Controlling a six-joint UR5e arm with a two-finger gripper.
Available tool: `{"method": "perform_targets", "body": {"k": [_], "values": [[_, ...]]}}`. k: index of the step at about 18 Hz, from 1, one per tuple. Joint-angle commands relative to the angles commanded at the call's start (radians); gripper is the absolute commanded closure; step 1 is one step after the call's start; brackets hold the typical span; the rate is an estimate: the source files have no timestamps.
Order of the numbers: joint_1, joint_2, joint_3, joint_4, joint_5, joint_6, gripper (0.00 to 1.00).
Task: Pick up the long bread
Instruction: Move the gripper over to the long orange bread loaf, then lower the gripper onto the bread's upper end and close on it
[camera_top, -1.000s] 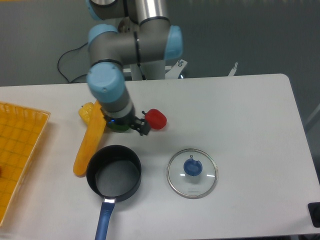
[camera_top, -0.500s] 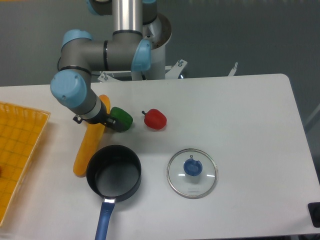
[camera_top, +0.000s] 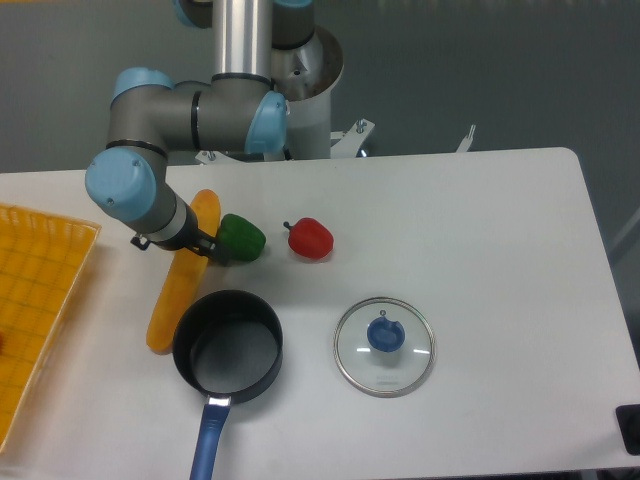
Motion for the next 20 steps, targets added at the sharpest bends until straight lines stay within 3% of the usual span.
{"method": "perform_targets", "body": {"k": [15,20], "values": [[-0.018,-0.031,-0.025,0.003,0.000,-0.038,0.00],[-0.020,-0.034,-0.029,0.040,-0.002,-0.046,0.00]]}}
